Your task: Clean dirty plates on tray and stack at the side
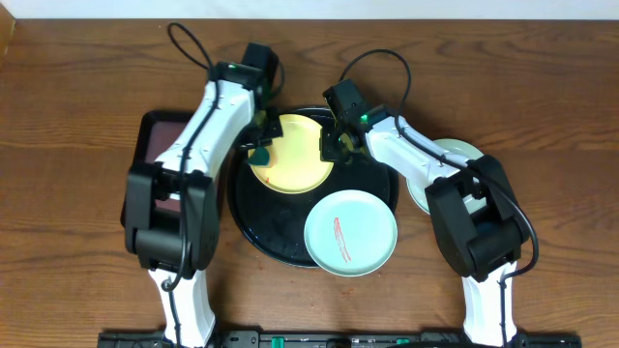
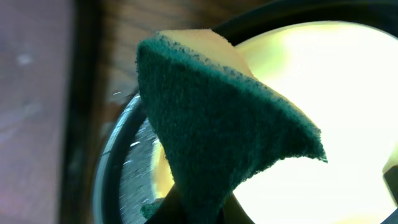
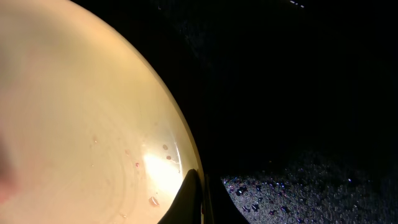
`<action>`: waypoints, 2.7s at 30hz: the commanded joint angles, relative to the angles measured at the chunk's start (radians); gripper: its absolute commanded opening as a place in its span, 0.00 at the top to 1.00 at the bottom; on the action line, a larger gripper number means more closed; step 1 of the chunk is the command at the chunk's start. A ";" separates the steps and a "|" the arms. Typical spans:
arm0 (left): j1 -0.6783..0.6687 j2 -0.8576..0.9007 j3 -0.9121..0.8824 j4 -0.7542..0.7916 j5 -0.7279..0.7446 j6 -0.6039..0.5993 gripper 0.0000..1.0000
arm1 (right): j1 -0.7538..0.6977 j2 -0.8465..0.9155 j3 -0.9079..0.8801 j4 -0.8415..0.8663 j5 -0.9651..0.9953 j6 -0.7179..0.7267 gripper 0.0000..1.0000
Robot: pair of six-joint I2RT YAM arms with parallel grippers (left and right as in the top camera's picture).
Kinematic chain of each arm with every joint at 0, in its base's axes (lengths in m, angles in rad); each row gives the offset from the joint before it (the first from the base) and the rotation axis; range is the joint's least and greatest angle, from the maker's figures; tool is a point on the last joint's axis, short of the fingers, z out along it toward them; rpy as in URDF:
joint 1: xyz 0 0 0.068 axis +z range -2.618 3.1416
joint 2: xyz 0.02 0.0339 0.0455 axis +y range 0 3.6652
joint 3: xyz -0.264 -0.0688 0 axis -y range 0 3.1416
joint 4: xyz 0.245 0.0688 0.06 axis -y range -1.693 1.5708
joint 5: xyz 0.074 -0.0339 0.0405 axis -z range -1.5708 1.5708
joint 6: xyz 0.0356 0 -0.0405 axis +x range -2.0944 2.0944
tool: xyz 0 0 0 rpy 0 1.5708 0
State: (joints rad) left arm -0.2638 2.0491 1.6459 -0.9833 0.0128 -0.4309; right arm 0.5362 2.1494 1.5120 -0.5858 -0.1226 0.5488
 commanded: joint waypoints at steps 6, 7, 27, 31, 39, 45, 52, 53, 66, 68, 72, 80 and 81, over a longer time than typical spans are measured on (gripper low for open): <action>-0.008 0.023 -0.014 0.022 -0.005 -0.062 0.93 | -0.004 0.024 -0.020 -0.024 0.063 0.011 0.99; -0.011 0.030 -0.026 0.024 -0.004 -0.062 0.93 | -0.005 0.024 -0.020 -0.021 0.063 0.011 0.99; -0.074 0.042 -0.165 0.063 0.442 0.282 0.93 | -0.005 0.024 -0.020 -0.010 0.066 -0.005 0.99; -0.073 0.042 -0.165 0.096 0.439 0.285 0.92 | -0.005 0.024 -0.020 -0.009 0.066 -0.005 0.99; -0.073 0.042 -0.165 0.171 0.046 0.042 0.92 | -0.005 0.024 -0.020 -0.010 0.066 -0.005 0.99; -0.073 0.042 -0.165 0.155 -0.253 -0.075 0.93 | -0.005 0.024 -0.020 -0.010 0.066 -0.005 0.99; -0.073 0.042 -0.160 0.164 -0.418 -0.117 0.92 | -0.005 0.024 -0.020 -0.010 0.066 -0.008 0.99; -0.073 0.042 -0.154 0.164 -0.418 -0.116 0.93 | -0.005 0.024 -0.020 -0.010 0.066 -0.008 0.99; -0.070 -0.074 -0.054 0.147 -0.418 -0.030 0.93 | -0.005 0.024 -0.020 -0.010 0.066 -0.009 0.99; -0.061 -0.116 -0.054 0.124 -0.418 -0.030 0.92 | -0.005 0.024 -0.020 -0.010 0.066 -0.031 0.99; -0.015 -0.190 -0.054 0.038 -0.417 -0.031 0.93 | -0.005 0.024 -0.020 -0.011 0.057 -0.043 0.99; 0.152 -0.224 -0.065 -0.123 -0.377 -0.022 0.93 | -0.004 0.024 -0.020 -0.009 0.039 -0.056 0.78; 0.175 -0.223 -0.072 -0.121 -0.337 -0.003 0.93 | -0.003 0.024 -0.020 -0.009 0.039 -0.056 0.76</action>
State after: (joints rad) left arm -0.1410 1.8240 1.5726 -1.0996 -0.3641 -0.4664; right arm 0.5385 2.1498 1.5074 -0.5854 -0.1188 0.5049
